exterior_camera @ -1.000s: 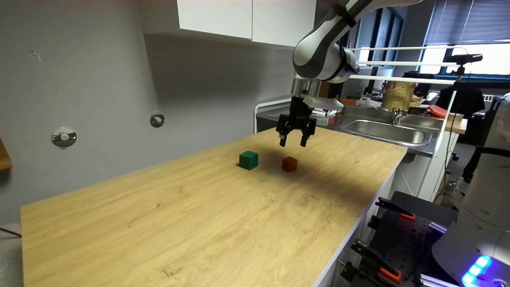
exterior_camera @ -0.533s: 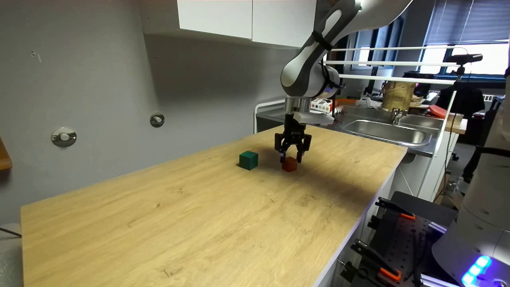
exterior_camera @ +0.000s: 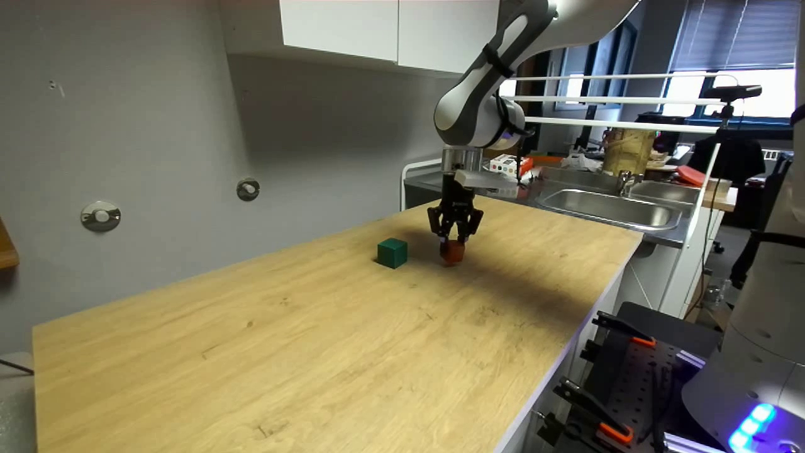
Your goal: Put the orange thing on top of the green one
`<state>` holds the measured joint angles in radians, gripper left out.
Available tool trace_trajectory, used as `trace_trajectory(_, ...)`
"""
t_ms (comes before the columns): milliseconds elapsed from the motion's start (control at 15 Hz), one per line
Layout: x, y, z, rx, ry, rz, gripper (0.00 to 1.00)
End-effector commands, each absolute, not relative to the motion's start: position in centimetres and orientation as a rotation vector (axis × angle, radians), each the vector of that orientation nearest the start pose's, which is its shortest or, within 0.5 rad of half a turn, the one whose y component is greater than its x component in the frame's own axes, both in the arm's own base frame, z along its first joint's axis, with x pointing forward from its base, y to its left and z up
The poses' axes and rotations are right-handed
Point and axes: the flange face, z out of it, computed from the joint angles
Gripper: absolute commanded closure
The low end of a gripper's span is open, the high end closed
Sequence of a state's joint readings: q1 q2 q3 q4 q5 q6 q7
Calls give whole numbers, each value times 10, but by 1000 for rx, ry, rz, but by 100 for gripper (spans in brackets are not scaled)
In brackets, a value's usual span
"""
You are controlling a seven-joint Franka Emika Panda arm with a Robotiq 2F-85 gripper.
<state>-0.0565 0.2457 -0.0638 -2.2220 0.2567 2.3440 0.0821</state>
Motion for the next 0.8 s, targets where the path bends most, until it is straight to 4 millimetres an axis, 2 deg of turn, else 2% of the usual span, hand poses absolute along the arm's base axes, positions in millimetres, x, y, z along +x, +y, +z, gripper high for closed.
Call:
trace_trajectory(0,551,-50,277,-2936,569,170,82)
trace_trajectory(400,581,1,305,-3006,443,152,82)
trace_trajectory(733,600,43,314,-3061,351,169,82)
